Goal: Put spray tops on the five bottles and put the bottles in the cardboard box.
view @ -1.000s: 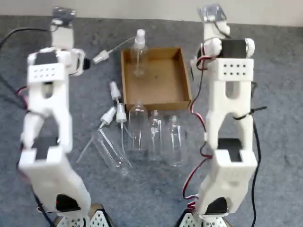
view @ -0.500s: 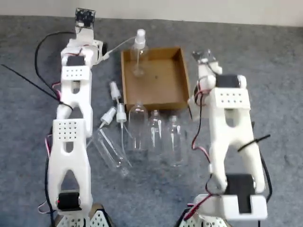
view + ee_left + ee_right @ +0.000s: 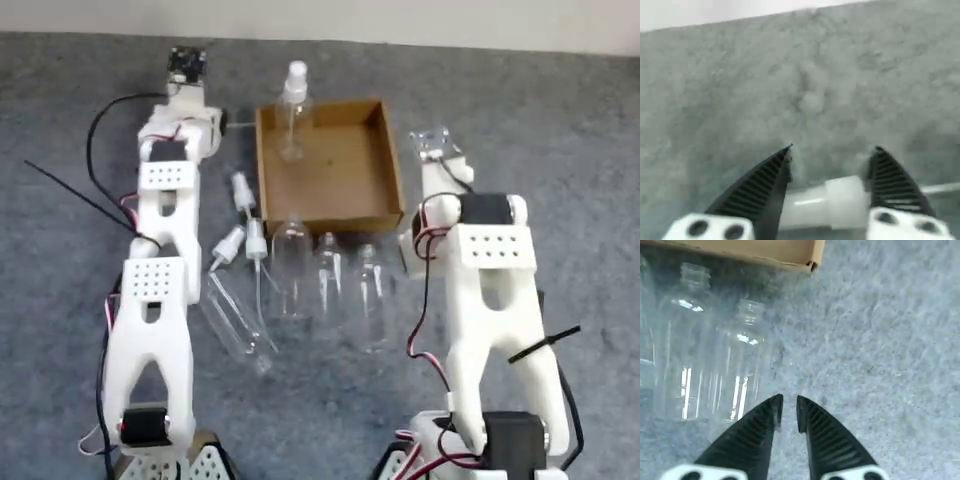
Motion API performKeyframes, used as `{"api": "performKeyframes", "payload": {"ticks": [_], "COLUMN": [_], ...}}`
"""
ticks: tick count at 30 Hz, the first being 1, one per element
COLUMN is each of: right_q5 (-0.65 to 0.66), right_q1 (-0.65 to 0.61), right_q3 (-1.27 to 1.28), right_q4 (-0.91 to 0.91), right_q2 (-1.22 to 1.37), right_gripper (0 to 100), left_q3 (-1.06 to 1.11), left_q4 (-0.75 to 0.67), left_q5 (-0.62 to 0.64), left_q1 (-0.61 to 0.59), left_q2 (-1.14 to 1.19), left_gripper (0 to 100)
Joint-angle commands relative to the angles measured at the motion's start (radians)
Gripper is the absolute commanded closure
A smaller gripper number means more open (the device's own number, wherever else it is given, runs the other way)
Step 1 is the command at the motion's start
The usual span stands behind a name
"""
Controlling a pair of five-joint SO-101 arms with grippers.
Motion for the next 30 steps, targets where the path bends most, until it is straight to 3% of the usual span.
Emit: {"api": "performKeyframes", "payload": {"ticks": [1,12,14,19,24,30], "right_q5": [0.011,0.011,0.011,0.011,0.011,0.011], "right_q1": [0.013,0.015,0.015,0.013,0.013,0.010], "right_q3": [-0.004,-0.002,-0.002,-0.002,-0.001,-0.001], "right_q4": [-0.016,-0.010,-0.010,-0.010,-0.008,-0.008], "right_q2": [-0.041,-0.041,-0.041,-0.041,-0.041,-0.041], "right_gripper": [99.3,99.3,99.3,99.3,99.3,99.3], "left_q3": [-0.096,-0.193,-0.193,-0.186,-0.185,-0.186], "left_q4": [0.198,0.733,0.819,1.066,1.080,1.079], "left_q5": [-0.002,-0.003,-0.083,-0.419,-0.608,-0.574], "left_q1": [-0.087,-0.268,-0.312,-0.374,-0.478,-0.564], "left_q2": [-0.053,-0.168,-0.219,-0.323,-0.381,-0.429], "left_gripper": [88,95,95,96,96,95]}}
